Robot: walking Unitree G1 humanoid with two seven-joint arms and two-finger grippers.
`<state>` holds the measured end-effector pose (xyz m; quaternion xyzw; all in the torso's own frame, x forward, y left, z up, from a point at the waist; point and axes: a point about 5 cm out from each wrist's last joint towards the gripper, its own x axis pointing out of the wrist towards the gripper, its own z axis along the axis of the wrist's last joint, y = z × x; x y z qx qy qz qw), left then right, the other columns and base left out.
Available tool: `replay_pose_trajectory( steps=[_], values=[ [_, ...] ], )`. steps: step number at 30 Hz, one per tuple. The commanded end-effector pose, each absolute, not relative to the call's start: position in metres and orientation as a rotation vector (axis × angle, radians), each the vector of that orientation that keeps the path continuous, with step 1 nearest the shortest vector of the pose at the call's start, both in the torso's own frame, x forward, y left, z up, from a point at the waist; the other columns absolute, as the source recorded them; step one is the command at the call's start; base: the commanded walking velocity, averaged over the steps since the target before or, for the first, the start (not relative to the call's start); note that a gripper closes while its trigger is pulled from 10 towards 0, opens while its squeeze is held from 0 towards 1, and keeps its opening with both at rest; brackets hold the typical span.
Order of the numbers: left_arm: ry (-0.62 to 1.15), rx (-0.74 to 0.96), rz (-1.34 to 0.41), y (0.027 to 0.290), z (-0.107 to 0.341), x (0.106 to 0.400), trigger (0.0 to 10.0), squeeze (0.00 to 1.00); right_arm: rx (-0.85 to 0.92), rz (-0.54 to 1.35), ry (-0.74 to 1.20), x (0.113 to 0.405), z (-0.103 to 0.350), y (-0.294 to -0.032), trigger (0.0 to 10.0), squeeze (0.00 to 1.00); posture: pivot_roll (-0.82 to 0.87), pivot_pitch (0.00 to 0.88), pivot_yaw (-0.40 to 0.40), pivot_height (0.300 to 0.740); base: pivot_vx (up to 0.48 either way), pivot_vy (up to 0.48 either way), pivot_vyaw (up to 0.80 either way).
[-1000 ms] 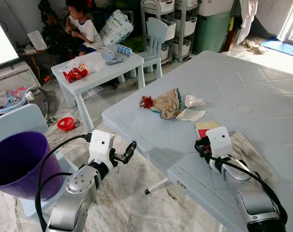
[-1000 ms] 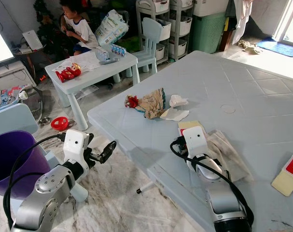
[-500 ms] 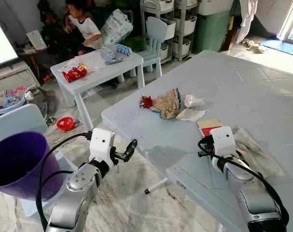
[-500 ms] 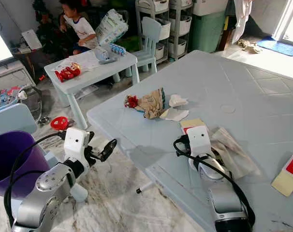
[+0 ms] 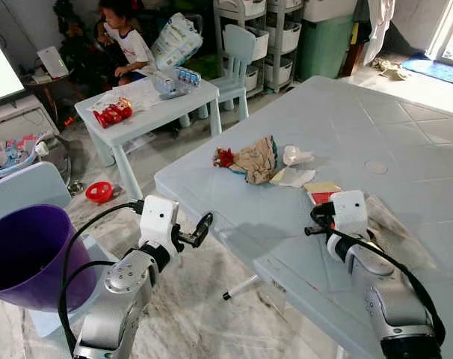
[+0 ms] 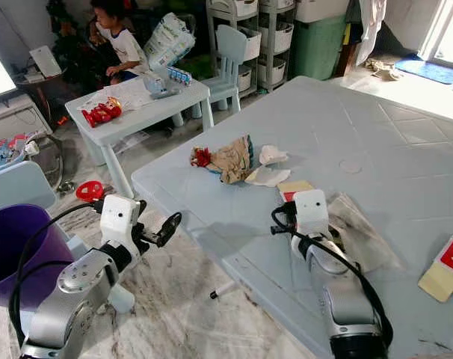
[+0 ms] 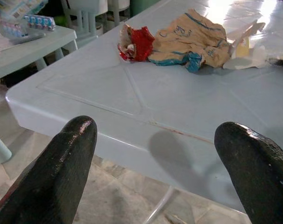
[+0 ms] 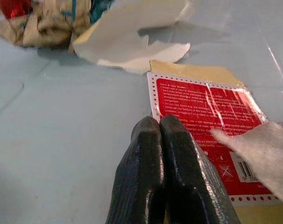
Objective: Picking trash to rubbish bin
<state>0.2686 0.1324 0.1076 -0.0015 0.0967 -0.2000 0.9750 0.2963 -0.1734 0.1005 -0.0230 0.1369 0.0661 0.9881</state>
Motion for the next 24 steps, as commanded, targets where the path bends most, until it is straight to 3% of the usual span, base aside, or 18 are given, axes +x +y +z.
replay_pose_trajectory(
  steps=[1, 15, 24],
  values=[
    [0.184, 0.012, -0.402, 0.132, 0.11, 0.271, 10.0, 0.0, -0.015, 0.141, 0.217, 0.301, 0.116, -0.172, 0.0, 0.0, 0.04, 0.0, 0.045, 0.74, 0.0, 0.0, 0.0],
    [0.166, 0.019, -0.397, 0.13, 0.11, 0.275, 10.0, 0.0, 0.131, 0.18, 0.067, 0.31, 0.152, -0.166, 0.0, 0.0, 0.02, 0.0, 0.042, 0.74, 0.0, 0.0, 0.0],
    [0.151, 0.026, -0.389, 0.128, 0.11, 0.278, 10.0, 0.0, 0.312, 0.17, -0.022, 0.313, 0.175, -0.17, 0.0, 0.0, 0.02, 0.0, 0.042, 0.74, 0.0, 0.0, 0.0]
  ],
)
